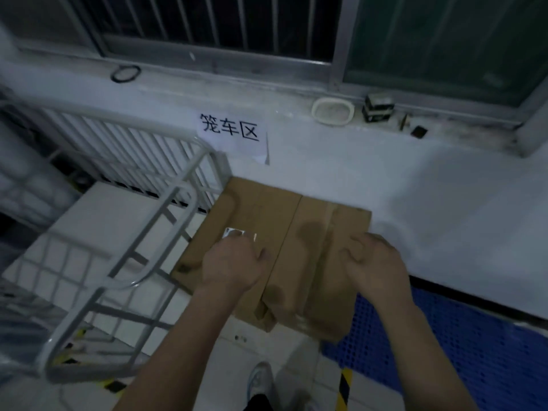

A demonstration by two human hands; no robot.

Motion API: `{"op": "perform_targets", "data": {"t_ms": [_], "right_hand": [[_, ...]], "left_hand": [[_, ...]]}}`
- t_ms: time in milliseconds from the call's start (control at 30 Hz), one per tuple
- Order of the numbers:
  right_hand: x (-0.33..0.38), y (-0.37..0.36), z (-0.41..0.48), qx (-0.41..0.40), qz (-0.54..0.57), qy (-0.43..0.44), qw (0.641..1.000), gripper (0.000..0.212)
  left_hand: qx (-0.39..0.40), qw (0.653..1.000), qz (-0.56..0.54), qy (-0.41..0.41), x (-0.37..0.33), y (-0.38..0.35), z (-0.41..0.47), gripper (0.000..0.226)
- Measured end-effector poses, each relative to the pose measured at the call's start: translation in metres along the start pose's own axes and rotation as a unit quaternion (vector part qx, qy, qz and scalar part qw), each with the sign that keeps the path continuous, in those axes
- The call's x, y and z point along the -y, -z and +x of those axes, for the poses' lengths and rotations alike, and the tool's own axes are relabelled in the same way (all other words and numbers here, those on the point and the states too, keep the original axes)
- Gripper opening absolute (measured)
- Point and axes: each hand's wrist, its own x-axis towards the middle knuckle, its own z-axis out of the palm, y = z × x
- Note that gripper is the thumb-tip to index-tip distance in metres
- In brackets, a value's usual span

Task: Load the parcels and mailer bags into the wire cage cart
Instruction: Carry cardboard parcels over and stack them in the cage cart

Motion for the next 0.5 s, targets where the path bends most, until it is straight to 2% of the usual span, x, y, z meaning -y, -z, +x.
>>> {"op": "perform_targets", "data": {"t_ms": [200,300,500], "right_hand": [[0.043,0.021,-0.024,0.004,-0.064,0.079,0.995,0.044],[0.055,0.029,-0.029,-0.027,-0.092,0.112,0.989,0.041],[0.072,0.046,-0.034,-0.034,-0.165,0.133,0.977,0.052]], "left_hand": [[-0.037,0.999,0.004,0.004,0.004,0.050,-0.034,0.050],[-0.061,0.998,0.003,0.013,0.005,0.070,-0.050,0.051],[-0.085,0.996,0.017,0.023,0.006,0.088,-0.069,0.053]]}}
